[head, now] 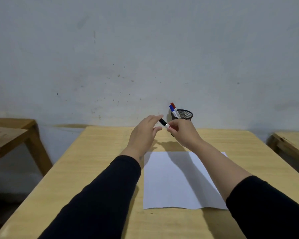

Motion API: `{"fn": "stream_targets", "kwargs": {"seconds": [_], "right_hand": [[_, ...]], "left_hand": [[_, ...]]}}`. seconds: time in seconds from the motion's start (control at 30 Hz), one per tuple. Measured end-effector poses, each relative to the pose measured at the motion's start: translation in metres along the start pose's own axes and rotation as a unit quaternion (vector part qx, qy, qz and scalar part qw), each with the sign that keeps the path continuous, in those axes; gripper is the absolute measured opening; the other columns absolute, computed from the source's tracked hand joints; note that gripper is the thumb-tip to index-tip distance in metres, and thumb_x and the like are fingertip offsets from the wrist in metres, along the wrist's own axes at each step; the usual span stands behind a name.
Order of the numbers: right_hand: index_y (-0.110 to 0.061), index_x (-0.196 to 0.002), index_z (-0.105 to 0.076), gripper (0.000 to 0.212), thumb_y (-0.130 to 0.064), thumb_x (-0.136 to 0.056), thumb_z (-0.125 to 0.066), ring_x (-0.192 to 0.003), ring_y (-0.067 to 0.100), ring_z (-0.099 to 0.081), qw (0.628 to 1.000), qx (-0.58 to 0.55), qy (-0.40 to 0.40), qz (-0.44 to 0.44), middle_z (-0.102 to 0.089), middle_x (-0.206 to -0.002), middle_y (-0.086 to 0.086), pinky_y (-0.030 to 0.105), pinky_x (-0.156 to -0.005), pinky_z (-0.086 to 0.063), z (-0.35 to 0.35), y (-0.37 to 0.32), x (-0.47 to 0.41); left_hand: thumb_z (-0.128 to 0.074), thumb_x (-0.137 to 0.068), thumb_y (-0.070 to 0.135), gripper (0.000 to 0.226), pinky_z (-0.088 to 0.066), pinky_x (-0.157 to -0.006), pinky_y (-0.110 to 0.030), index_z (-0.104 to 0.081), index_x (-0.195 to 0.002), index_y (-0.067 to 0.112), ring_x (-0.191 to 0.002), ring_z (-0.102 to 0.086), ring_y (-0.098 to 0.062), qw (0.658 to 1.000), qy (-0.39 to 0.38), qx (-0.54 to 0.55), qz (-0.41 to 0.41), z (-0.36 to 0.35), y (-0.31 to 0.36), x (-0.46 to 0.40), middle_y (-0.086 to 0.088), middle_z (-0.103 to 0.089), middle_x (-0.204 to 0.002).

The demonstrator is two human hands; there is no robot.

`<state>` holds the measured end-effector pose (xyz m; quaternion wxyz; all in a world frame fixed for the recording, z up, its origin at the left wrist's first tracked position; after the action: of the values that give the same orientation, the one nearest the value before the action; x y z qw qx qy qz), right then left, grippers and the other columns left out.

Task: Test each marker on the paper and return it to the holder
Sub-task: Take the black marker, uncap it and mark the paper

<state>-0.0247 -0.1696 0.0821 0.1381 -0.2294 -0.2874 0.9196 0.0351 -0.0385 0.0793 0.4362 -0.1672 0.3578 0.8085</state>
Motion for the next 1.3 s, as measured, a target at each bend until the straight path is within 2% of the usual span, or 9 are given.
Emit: {"fn": "stream_targets", "kwargs": {"seconds": [0.23, 0.33, 0.47, 0.53, 0.6, 0.67, 0.73, 1.07, 1.3], "right_hand": [[-0.015, -0.105, -0.073, 0.021, -0.015, -0.088, -0.060, -0.074, 0.014, -0.050, 0.996, 0.058, -0.023, 0.057, -0.054, -0.074, -0.007, 0.026, -0.066, -0.034, -0.001, -0.009, 0.004], [-0.014, -0.107, -0.071, 0.022, -0.022, -0.087, -0.064, -0.088, 0.018, -0.056, 0.994, 0.062, 0.060, 0.070, -0.063, -0.087, -0.002, 0.030, -0.074, -0.041, 0.003, -0.010, 0.005], [-0.008, -0.082, -0.071, 0.024, -0.026, -0.088, -0.055, -0.078, 0.024, -0.063, 0.978, -0.090, 0.169, -0.082, -0.070, -0.076, 0.005, 0.037, -0.075, -0.052, 0.005, 0.001, 0.016], [-0.006, -0.080, -0.067, 0.031, -0.030, -0.090, -0.052, -0.067, 0.024, -0.062, 0.929, -0.265, 0.095, -0.239, -0.068, -0.068, 0.009, 0.037, -0.071, -0.056, -0.014, 0.015, 0.017], [-0.005, -0.087, -0.062, 0.029, -0.032, -0.092, -0.055, -0.062, 0.019, -0.060, 0.809, -0.481, 0.039, -0.337, -0.064, -0.070, 0.010, 0.028, -0.061, -0.055, -0.032, 0.017, 0.020], [-0.004, -0.084, -0.058, 0.025, -0.028, -0.093, -0.058, -0.061, 0.016, -0.061, 0.731, -0.579, 0.047, -0.359, -0.061, -0.071, 0.009, 0.022, -0.050, -0.056, -0.036, 0.021, 0.016], [-0.003, -0.079, -0.056, 0.022, -0.021, -0.092, -0.061, -0.053, 0.013, -0.061, 0.708, -0.606, 0.062, -0.358, -0.059, -0.070, 0.009, 0.018, -0.045, -0.055, -0.037, 0.026, 0.011], [-0.002, -0.081, -0.058, 0.017, -0.015, -0.091, -0.061, -0.035, 0.006, -0.058, 0.737, -0.588, 0.077, -0.325, -0.060, -0.069, 0.009, 0.015, -0.046, -0.054, -0.037, 0.047, 0.002], [0.005, -0.101, -0.062, 0.023, -0.015, -0.092, -0.059, -0.068, 0.015, -0.063, 0.760, -0.580, 0.066, -0.285, -0.067, -0.084, 0.013, 0.014, -0.052, -0.054, -0.039, 0.061, -0.004]], "left_hand": [[-0.058, -0.093, 0.020, 0.011, -0.047, -0.074, -0.035, -0.058, -0.103, 0.014, -0.088, -0.055, -0.018, 0.999, -0.009, -0.031, -0.030, 0.003, 0.003, 0.001, 0.002, -0.061, -0.095], [-0.056, -0.093, 0.017, 0.006, -0.048, -0.073, -0.033, -0.060, -0.096, 0.014, -0.084, -0.057, -0.018, 0.999, 0.014, 0.030, 0.027, 0.008, 0.003, -0.002, 0.001, -0.063, -0.091], [-0.058, -0.091, 0.013, 0.006, -0.052, -0.075, -0.035, -0.062, -0.090, 0.017, -0.085, -0.060, -0.018, 0.978, 0.089, 0.132, 0.131, 0.011, -0.006, 0.000, 0.001, -0.066, -0.087], [-0.059, -0.090, 0.012, 0.006, -0.053, -0.074, -0.035, -0.063, -0.089, 0.017, -0.083, -0.061, -0.018, 0.977, 0.098, 0.137, 0.134, 0.008, -0.004, 0.001, 0.002, -0.066, -0.085], [-0.060, -0.089, 0.011, 0.006, -0.052, -0.074, -0.033, -0.063, -0.089, 0.016, -0.082, -0.061, -0.016, 0.977, 0.096, 0.144, 0.124, 0.003, 0.001, 0.003, 0.003, -0.066, -0.084], [-0.062, -0.088, 0.012, 0.005, -0.053, -0.076, -0.032, -0.065, -0.090, 0.016, -0.083, -0.062, -0.015, 0.977, 0.085, 0.153, 0.117, -0.005, 0.004, 0.006, 0.002, -0.067, -0.085], [-0.062, -0.087, 0.013, 0.007, -0.053, -0.078, -0.035, -0.067, -0.092, 0.016, -0.085, -0.063, -0.016, 0.978, 0.066, 0.160, 0.116, -0.013, 0.003, 0.007, 0.001, -0.069, -0.088], [-0.064, -0.086, 0.013, 0.013, -0.050, -0.074, -0.031, -0.075, -0.093, 0.012, -0.074, -0.062, -0.016, 0.968, 0.015, 0.184, 0.171, -0.034, -0.003, 0.000, -0.002, -0.072, -0.080], [-0.063, -0.089, 0.015, 0.015, -0.051, -0.061, -0.026, -0.075, -0.094, 0.007, -0.058, -0.054, -0.013, 0.943, -0.044, 0.221, 0.246, -0.052, -0.013, -0.011, 0.004, -0.060, -0.063]]}}
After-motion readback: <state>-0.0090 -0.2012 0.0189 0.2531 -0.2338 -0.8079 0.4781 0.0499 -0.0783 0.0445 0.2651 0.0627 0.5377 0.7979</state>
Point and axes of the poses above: each hand's wrist, its own x-axis away from the middle knuckle, its own z-axis out of the back of the hand, y = z × x, the point moved 6 cm from there along -x, towards the middle knuckle
